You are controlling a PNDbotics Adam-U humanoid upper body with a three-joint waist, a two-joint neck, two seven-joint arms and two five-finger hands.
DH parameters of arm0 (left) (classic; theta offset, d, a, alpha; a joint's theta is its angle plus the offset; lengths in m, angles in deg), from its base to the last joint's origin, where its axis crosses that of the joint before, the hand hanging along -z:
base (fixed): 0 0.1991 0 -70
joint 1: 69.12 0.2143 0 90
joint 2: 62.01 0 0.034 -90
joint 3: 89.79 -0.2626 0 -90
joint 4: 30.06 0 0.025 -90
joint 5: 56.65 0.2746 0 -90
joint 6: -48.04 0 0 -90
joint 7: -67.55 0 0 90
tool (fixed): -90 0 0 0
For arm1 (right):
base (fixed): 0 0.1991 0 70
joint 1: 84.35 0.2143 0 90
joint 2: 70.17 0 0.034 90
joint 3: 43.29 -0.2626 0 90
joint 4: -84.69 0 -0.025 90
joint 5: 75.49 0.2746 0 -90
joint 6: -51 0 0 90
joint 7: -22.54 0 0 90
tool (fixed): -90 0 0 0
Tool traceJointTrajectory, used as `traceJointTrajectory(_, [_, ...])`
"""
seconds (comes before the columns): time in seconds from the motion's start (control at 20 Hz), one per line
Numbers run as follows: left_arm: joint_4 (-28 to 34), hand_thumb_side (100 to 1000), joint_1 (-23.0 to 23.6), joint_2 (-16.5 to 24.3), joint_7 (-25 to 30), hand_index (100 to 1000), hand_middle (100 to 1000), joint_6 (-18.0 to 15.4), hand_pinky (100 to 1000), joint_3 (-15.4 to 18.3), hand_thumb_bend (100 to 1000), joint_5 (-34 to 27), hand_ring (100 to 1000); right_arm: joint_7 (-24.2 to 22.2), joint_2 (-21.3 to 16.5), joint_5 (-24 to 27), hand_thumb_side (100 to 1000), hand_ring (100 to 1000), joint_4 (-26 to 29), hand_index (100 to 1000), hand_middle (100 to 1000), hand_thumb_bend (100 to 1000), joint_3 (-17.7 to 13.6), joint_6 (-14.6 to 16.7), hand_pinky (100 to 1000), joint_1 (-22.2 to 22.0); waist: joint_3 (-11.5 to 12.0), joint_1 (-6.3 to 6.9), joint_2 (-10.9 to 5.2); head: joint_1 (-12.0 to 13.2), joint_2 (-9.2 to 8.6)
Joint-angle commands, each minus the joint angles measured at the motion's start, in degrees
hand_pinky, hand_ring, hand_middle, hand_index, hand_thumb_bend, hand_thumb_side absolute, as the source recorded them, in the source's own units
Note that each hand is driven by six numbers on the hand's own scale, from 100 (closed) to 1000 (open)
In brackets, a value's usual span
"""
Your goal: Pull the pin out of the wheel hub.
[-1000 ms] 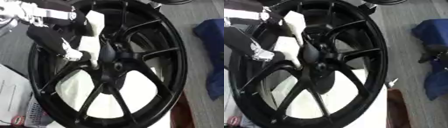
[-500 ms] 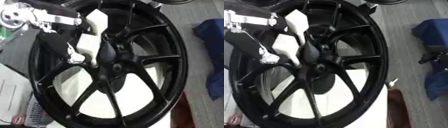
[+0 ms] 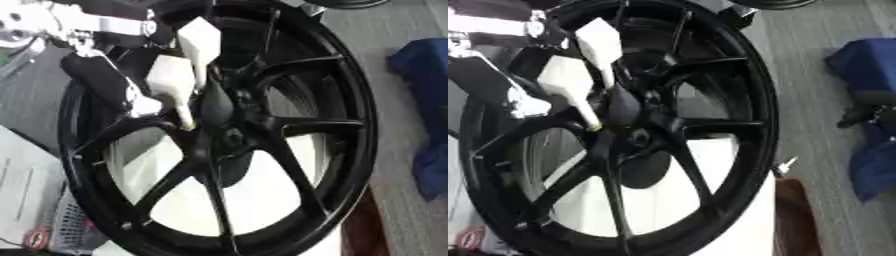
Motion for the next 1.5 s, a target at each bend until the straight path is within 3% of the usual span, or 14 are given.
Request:
traceJointTrajectory(0.05, [2.8, 147, 1.0, 4.4, -1.1, 448, 354, 2.0, 561, 5.6, 100, -0.5, 438, 0.5, -0.7, -0.1, 824, 637, 0.6, 817, 605, 100, -0.9, 0.1, 863, -0.3, 0.3, -0.13, -1.27, -0.3, -0.44])
traceJointTrajectory(0.4, [1.4, 142, 8.1, 9.1, -8.0, 436, 339, 2.0, 540, 16.7, 100, -0.1, 421, 1.6, -1.0, 0.0, 812, 638, 1.0, 817, 606, 100, -1.8, 0.5, 863, -1.1, 1.6, -0.35, -1.71, -1.1, -0.11])
traceJointTrajectory(0.85, [-12.0, 262, 18.4, 9.7, -16.7, 485, 379, 9.2, 540, 30.9, 100, -0.6, 451, 3.7, -0.9, -0.1, 801, 639, 1.5, 818, 607, 100, -3.4, 0.8, 863, -2.7, 3.5, -0.84, -2.71, -2.9, 0.17])
traceJointTrajectory(0.9, [-13.6, 310, 19.2, 9.7, -17.6, 506, 399, 9.4, 549, 32.4, 100, -1.1, 466, 3.8, -0.9, 0.0, 800, 639, 1.6, 818, 607, 100, -3.4, 0.9, 863, -2.7, 3.4, -0.84, -2.77, -2.9, 0.19])
traceJointTrajectory(1.0, [-16.6, 310, 20.3, 9.8, -19.5, 506, 399, 8.4, 549, 35.5, 100, -2.2, 466, 3.8, -1.0, 0.2, 800, 639, 1.7, 818, 607, 100, -3.4, 0.9, 863, -2.7, 3.2, -0.79, -2.78, -2.7, 0.15])
traceJointTrajectory(1.05, [-17.8, 310, 20.9, 10.0, -20.5, 506, 399, 7.6, 701, 37.0, 100, -3.0, 466, 3.8, -1.1, 0.2, 862, 639, 1.7, 818, 607, 100, -3.3, 0.9, 863, -2.6, 3.0, -0.74, -2.75, -2.5, 0.01])
traceJointTrajectory(1.1, [-19.0, 766, 21.8, 9.6, -21.4, 802, 727, 7.3, 746, 38.5, 171, -3.5, 773, 3.8, -1.1, 0.3, 797, 639, 1.6, 818, 607, 100, -3.4, 0.9, 863, -2.4, 3.1, -0.81, -2.70, -2.7, -0.36])
traceJointTrajectory(1.2, [-21.9, 829, 24.4, 9.3, -23.3, 845, 797, 7.2, 800, 41.6, 284, -3.2, 828, 3.7, -1.3, 0.6, 797, 639, 1.4, 818, 607, 100, -3.3, 0.7, 863, -2.0, 2.8, -0.74, -2.77, -2.5, -0.67])
traceJointTrajectory(1.25, [-23.2, 851, 25.7, 9.6, -24.2, 846, 790, 6.8, 794, 43.1, 298, -2.7, 822, 3.6, -1.3, 0.7, 797, 638, 1.3, 818, 607, 100, -3.2, 0.7, 862, -1.9, 2.6, -0.74, -2.82, -2.4, -0.63])
traceJointTrajectory(1.35, [-24.0, 890, 27.1, 9.0, -26.1, 826, 758, 5.7, 763, 45.2, 265, -1.3, 795, 3.4, -1.3, 0.9, 797, 638, 1.2, 818, 606, 100, -3.0, 0.6, 863, -1.6, 2.3, -0.81, -2.86, -2.2, -0.51])
traceJointTrajectory(1.5, [-23.3, 861, 27.6, 7.6, -29.2, 764, 701, 4.7, 720, 45.8, 175, -1.5, 750, 3.1, -1.5, 1.4, 795, 638, 1.1, 818, 606, 100, -2.8, 0.6, 863, -1.3, 2.1, -0.87, -2.91, -2.1, -0.62])
